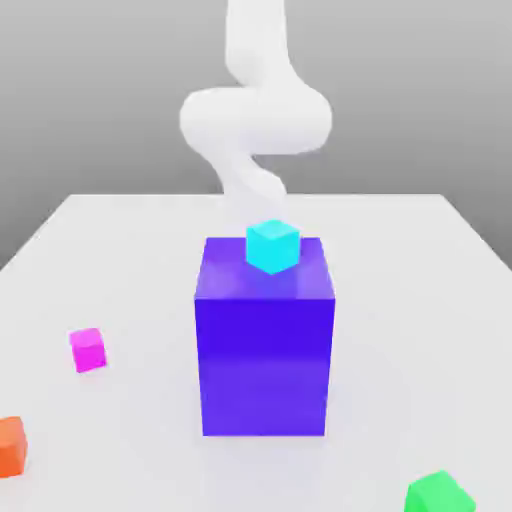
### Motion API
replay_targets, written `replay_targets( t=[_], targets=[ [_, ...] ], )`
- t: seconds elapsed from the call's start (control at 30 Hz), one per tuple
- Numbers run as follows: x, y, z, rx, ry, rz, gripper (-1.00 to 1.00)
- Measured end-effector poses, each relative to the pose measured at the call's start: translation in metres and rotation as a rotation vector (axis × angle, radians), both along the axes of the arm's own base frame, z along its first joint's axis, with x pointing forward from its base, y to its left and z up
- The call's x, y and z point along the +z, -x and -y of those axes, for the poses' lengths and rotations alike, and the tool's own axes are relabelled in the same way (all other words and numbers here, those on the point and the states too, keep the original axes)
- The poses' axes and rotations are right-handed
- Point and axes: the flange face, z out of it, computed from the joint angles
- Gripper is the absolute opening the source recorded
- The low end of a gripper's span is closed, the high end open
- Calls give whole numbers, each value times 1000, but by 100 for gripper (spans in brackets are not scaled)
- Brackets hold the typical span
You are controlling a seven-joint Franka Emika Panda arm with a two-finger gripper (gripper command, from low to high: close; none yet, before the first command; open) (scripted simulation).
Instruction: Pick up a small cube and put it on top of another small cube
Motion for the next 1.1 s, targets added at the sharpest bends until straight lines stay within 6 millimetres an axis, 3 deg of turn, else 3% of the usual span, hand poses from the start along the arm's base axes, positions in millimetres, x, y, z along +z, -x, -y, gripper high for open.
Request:
replay_targets(
  t=[0.2,0.4,0.63,0.87,0.97,1.1],
  targets=[
    [-114,-34,80,59,83,-166,0],
    [-228,-25,149,132,135,-328,0],
    [-353,31,208,235,159,-512,0],
    [-454,125,236,352,142,-684,0],
    [-476,160,246,353,123,-742,0],
    [-487,156,242,392,137,-794,0]
  ],
)
